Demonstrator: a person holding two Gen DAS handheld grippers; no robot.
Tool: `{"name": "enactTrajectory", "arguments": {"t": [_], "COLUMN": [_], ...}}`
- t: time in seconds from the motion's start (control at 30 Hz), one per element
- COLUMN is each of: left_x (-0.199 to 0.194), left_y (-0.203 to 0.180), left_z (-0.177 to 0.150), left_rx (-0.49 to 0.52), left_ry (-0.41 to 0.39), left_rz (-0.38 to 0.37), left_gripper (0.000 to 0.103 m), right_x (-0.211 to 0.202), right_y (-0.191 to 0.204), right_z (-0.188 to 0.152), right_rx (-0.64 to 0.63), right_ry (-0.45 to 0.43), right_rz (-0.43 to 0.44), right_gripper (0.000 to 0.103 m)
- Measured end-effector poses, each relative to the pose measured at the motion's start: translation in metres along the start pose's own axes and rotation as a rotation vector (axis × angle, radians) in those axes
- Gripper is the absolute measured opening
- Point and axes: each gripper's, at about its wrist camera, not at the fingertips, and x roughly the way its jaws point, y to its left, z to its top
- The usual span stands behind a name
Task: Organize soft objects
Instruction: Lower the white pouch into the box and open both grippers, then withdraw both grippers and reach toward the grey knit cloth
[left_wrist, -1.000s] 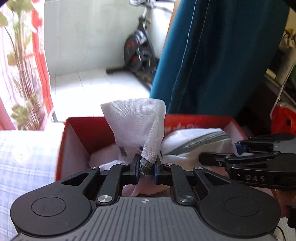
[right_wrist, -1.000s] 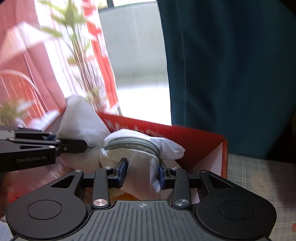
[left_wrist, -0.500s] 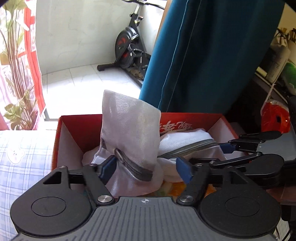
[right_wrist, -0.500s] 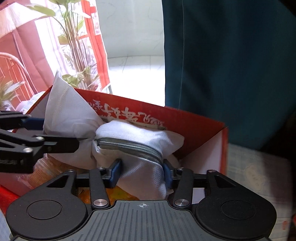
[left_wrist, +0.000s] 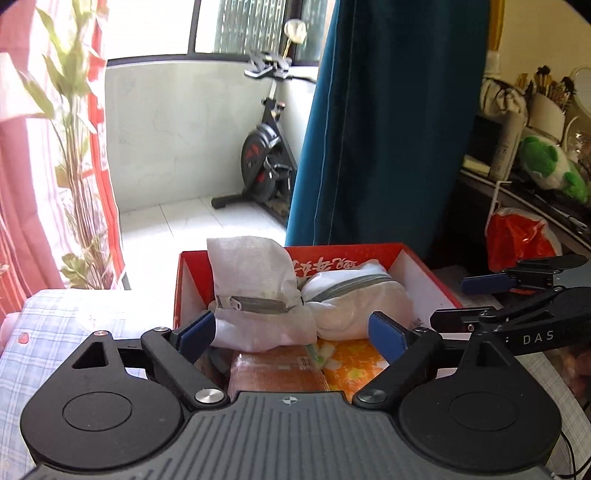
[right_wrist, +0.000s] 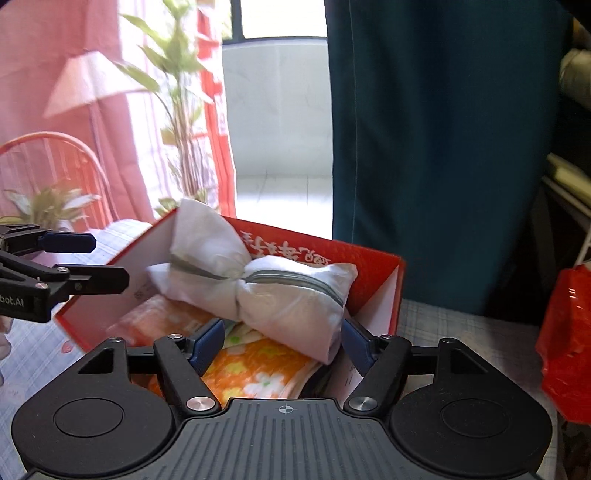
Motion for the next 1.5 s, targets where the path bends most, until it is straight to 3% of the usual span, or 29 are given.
{"name": "enactTrajectory", "arguments": {"t": [0.17,0.37,0.53,0.83,1.03,1.5], "left_x": [-0.032,-0.043,-0.042,-0.041,-0.031,-0.011], "left_y": [-0.009,-0.021,-0.020,-0.011,0.007,0.007], "left_z": [-0.024,-0.067,-0.099,-0.139,-0.155,-0.184], "left_rx": [-0.005,0.004,-0.012,-0.047,-0.123,-0.167], "left_ry": [-0.045,-0.007,0.034,0.090,0.127,0.189], "left_rz": [-0.025,-0.014,0.007,0.066,0.107,0.062], "left_gripper": [0.091,0.091,0.091,0.091,0.091,0.093], "right_x": [-0.035,-0.068,-0.071,-0.062,-0.053,-0.028], "right_y": [0.006,0.007,0.008,0.022,0.022,0.035], "right_z": [-0.028,-0.076,-0.120,-0.186,-0.207,-0.222], "right_rx": [0.046,0.144,0.212,0.219,0.219,0.144], "right_ry": [-0.078,-0.148,-0.122,-0.051,-0.013,0.012], "right_rz": [0.046,0.086,0.092,0.044,0.005,-0.025], "right_gripper": [0.067,0.066,0.066,0.066,0.066,0.066]}}
